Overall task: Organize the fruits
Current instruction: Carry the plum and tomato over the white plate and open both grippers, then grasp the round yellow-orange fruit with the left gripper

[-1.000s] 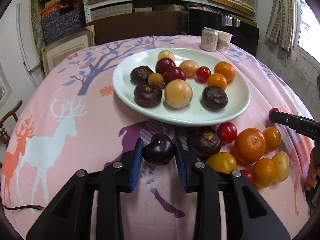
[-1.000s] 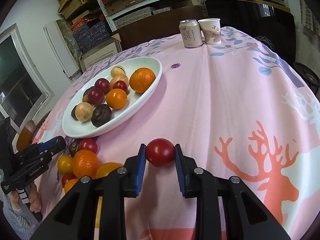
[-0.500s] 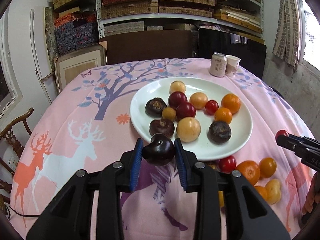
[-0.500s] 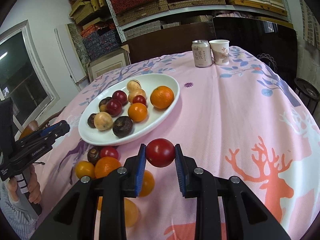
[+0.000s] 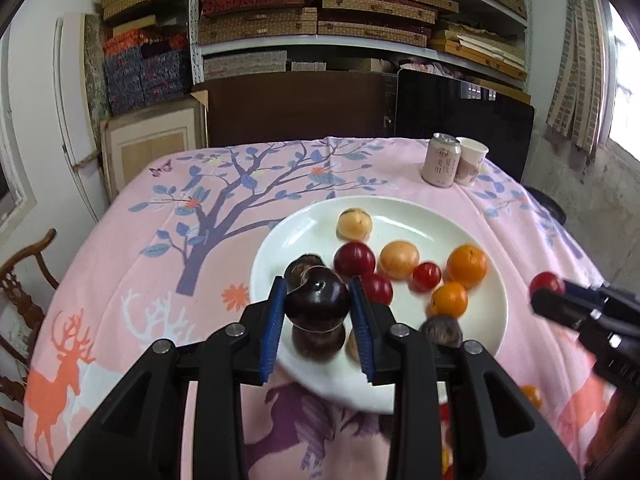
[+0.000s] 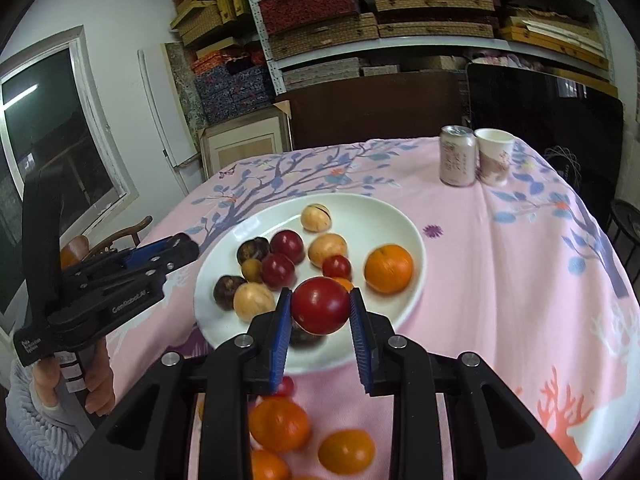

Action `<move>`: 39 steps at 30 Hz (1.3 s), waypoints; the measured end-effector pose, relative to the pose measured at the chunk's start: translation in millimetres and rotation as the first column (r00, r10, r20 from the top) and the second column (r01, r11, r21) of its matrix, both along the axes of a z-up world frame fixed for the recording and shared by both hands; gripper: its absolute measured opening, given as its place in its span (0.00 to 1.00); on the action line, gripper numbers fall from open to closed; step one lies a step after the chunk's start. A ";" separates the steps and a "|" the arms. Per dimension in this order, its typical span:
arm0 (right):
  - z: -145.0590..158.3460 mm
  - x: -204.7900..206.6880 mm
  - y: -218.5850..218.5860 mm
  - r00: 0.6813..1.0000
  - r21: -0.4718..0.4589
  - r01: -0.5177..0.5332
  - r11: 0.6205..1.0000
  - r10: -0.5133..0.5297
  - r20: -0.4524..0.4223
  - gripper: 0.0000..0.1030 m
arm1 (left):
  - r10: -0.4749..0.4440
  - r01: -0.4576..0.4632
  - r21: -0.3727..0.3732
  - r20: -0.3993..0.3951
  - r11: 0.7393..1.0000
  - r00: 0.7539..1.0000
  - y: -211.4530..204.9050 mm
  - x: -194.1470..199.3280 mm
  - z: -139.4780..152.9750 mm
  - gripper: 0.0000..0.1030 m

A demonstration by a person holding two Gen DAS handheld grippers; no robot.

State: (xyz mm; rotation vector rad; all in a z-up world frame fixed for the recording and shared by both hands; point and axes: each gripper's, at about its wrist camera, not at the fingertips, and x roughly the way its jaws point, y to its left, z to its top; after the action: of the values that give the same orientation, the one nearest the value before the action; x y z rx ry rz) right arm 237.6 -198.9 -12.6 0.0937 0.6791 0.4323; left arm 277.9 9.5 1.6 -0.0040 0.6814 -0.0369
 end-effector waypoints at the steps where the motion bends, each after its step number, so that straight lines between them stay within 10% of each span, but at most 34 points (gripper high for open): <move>1: 0.2 4.9 6.1 1.000 -0.008 -0.004 1.000 0.004 0.001 0.28 | 0.003 -0.003 -0.015 -0.004 1.000 1.000 0.5 6.9 0.5 0.30; 9: -16.1 38.0 39.1 0.998 -0.061 -0.053 0.997 0.051 -0.027 0.30 | -0.023 0.021 -0.036 -0.061 0.999 0.998 -12.0 58.6 -16.2 0.31; 10: -18.2 39.6 39.2 0.998 -0.058 -0.061 0.996 0.059 -0.035 0.43 | -0.026 0.023 -0.045 -0.071 0.999 0.997 -11.7 61.8 -19.9 0.33; 12: -18.6 36.7 38.0 0.998 -0.065 -0.056 0.996 0.055 -0.015 0.62 | -0.034 0.028 -0.066 -0.086 0.997 0.996 -8.4 65.8 -27.2 0.63; 18: -7.7 24.8 28.4 0.999 -0.065 -0.031 0.997 0.034 0.038 0.71 | 0.004 -0.010 -0.090 -0.065 0.996 0.998 6.5 58.9 -21.8 0.79; 39: -40.2 -60.1 -84.7 0.960 0.180 0.277 0.944 -0.281 -0.004 0.96 | 0.034 -0.047 -0.147 -0.091 0.988 0.995 26.3 -95.1 -51.1 0.94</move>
State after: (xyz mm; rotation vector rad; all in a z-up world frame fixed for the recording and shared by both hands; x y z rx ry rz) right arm 177.5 -283.6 -52.9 0.3508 0.5933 0.2197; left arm 182.8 35.8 -49.5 -0.1637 0.7656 -0.0486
